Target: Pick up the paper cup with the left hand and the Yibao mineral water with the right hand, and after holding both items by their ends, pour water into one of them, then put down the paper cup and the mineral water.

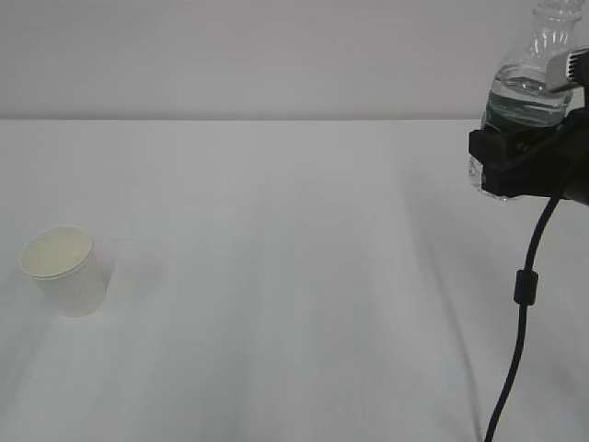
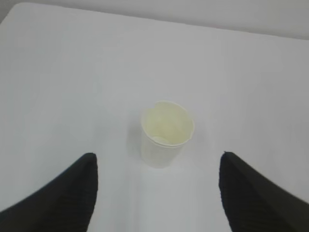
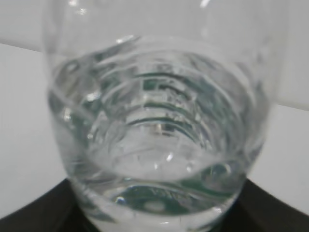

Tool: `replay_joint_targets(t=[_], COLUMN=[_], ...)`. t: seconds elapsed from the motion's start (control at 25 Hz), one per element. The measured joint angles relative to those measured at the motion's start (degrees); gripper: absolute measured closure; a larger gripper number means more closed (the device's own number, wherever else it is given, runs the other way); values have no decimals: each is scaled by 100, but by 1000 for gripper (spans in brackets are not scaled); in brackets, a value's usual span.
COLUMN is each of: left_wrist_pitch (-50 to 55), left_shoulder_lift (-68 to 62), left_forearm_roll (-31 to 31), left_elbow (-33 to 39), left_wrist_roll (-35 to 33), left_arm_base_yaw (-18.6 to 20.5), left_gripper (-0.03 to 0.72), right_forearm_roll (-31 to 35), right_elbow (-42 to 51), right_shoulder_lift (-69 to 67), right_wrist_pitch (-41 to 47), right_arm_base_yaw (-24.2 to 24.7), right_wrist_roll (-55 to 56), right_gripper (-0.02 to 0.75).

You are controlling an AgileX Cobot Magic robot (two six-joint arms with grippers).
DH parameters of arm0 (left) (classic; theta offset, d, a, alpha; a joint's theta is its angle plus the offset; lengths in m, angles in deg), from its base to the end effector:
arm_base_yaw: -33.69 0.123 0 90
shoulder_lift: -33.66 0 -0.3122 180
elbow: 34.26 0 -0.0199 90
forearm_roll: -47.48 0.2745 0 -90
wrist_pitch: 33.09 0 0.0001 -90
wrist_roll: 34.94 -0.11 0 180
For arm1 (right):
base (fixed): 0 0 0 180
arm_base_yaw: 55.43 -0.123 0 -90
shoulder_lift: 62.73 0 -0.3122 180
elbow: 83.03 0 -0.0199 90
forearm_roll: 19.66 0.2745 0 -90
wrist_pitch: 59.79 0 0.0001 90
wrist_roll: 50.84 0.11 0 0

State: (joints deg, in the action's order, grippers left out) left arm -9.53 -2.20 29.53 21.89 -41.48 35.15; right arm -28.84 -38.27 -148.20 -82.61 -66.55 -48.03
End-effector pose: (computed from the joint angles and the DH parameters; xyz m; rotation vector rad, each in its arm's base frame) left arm 0.1216 -0.0105 0.2707 -0.1206 1.9987 -0.2191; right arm 0.2954 0.0650 0.2387 -0.3164 1.8537 0.1236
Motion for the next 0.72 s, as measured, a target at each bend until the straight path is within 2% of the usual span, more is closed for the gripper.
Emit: replay_joint_targets(t=[0.4, 0.52, 0.72], left_wrist_pitch=[-139, -300, -1137], left_shoulder_lift=[-416, -429, -429], left_forearm_roll=[-111, -364, -759], left_elbow=[157, 301, 973], left_wrist_roll=[0, 0, 0], left_arm_base_yaw=[-105, -287, -880], left_gripper=[133, 134, 157], right_forearm_roll=[-8, -8, -13], right_elbow=[0, 0, 0], right_shoulder_lift=[0, 0, 0], right_wrist_pitch=[0, 0, -10], right_arm_base_yaw=[0, 0, 0], right_wrist_roll=[0, 11, 11], right_gripper=[294, 294, 294])
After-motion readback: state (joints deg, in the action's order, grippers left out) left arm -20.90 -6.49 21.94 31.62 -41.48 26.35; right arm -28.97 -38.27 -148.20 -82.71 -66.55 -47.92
